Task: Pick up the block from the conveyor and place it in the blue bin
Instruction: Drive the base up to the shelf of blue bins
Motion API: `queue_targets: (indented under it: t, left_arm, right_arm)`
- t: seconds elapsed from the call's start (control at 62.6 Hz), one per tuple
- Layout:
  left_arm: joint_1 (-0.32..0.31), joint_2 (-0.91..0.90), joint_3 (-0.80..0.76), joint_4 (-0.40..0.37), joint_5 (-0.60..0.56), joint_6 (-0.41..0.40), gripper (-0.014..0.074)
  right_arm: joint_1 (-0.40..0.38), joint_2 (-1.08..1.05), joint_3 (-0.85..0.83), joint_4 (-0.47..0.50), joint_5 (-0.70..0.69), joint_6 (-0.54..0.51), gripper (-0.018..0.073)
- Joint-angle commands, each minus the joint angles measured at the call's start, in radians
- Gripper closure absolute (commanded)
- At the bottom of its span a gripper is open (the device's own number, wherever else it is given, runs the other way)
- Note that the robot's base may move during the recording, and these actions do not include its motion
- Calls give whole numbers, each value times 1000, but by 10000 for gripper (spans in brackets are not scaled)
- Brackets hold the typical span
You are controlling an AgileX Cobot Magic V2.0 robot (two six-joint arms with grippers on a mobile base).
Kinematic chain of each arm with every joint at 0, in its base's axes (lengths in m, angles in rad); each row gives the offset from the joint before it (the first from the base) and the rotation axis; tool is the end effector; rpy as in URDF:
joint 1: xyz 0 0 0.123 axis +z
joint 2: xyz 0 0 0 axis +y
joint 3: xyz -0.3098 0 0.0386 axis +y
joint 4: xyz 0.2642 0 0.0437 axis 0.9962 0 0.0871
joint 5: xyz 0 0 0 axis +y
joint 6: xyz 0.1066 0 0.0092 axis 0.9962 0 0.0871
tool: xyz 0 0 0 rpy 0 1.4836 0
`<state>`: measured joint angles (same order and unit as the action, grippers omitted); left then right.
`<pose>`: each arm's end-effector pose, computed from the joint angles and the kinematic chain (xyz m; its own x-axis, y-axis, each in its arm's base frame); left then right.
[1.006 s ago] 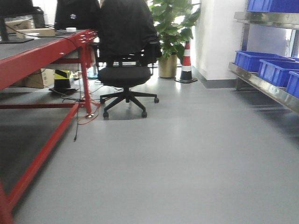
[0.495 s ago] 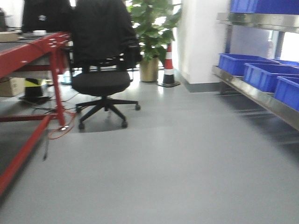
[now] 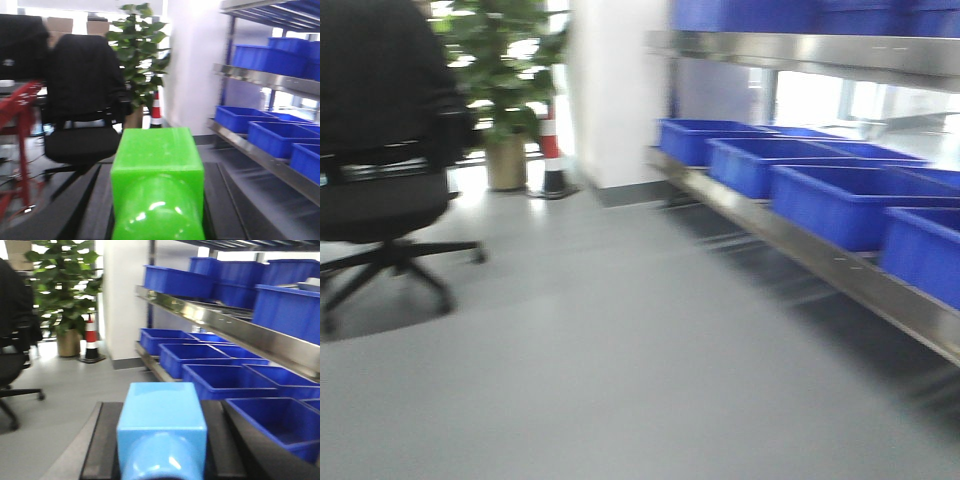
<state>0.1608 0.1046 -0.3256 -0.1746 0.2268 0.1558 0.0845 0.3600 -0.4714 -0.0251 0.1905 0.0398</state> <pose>0.0507 0.0040 0.3032 0.0853 -0.0008 -0.9964 -0.1203 0.9927 -0.0111 0.0881 0.0069 0.3418 0.0069 0.0158 -0.9999 -0.0798 0.9967 0.0152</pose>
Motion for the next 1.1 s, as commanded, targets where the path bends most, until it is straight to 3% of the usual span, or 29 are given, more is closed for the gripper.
queue_targets:
  t: [0.0, 1.086]
  left_arm:
    - [2, -1, -4, -5, -13, -6, 708]
    - [2, -1, -4, -5, -13, -6, 708]
  right_arm:
    - [-1, -3, -8, -7, -17, -2, 721]
    - [-1, -3, -8, -7, -17, -2, 721]
